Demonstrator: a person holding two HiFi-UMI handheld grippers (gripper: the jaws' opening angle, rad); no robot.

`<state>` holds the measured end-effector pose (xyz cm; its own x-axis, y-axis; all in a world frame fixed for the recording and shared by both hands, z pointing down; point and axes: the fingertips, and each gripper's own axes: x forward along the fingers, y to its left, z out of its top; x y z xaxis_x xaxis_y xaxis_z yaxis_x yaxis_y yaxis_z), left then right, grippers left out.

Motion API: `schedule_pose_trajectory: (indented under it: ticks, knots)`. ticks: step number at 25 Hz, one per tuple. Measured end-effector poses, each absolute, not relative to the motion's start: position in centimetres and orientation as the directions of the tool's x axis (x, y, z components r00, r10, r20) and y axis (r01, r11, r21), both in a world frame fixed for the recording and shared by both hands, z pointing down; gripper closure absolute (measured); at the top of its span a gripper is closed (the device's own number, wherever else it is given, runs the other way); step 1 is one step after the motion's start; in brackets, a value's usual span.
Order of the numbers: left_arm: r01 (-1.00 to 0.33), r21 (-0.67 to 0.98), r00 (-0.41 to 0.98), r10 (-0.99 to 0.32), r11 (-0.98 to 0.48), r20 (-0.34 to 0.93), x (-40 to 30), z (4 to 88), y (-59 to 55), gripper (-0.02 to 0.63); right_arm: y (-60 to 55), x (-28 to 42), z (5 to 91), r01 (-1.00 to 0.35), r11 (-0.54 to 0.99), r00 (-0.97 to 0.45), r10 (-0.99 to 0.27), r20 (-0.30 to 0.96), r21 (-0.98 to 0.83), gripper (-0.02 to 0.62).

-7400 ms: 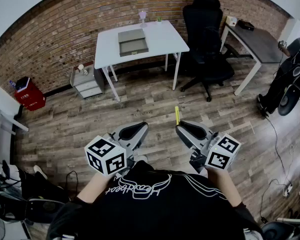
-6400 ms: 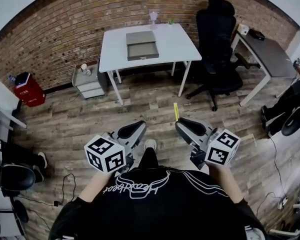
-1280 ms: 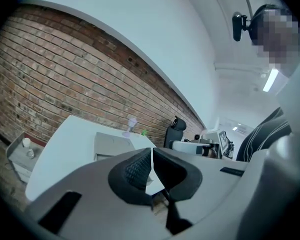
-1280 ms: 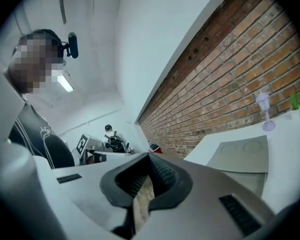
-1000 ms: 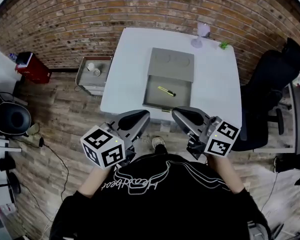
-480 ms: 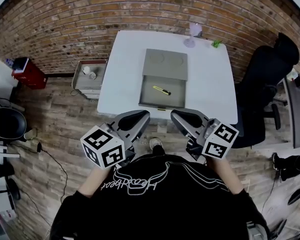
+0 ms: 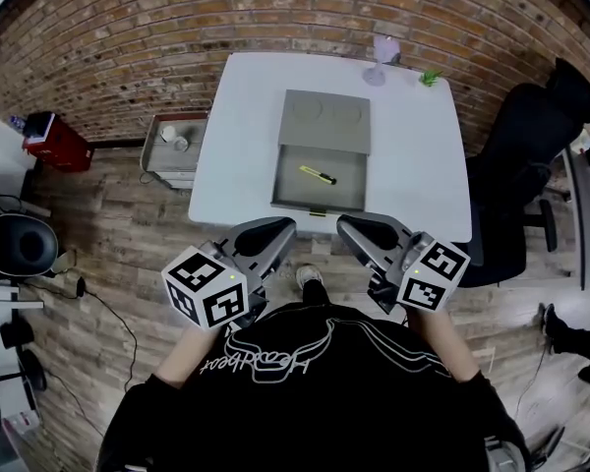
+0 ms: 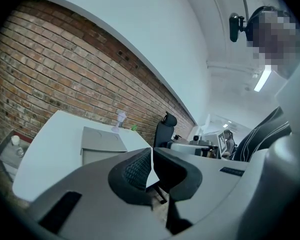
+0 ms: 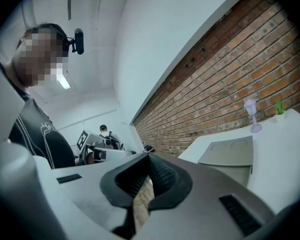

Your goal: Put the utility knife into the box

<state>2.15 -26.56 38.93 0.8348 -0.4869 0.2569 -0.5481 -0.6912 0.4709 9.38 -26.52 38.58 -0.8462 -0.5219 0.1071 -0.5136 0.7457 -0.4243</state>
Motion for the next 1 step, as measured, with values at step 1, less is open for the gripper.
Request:
schedule_pose_trajectory:
  ticks: [1]
  knots:
    - [-0.548,0.472,0.835,-0.484,-0.691,0.26,2.35,39.1,-26.7,0.569,-26.66,9.49,38.76,-0.514,0.745,-0.846,-0.521,0.11,-0.425,0.594]
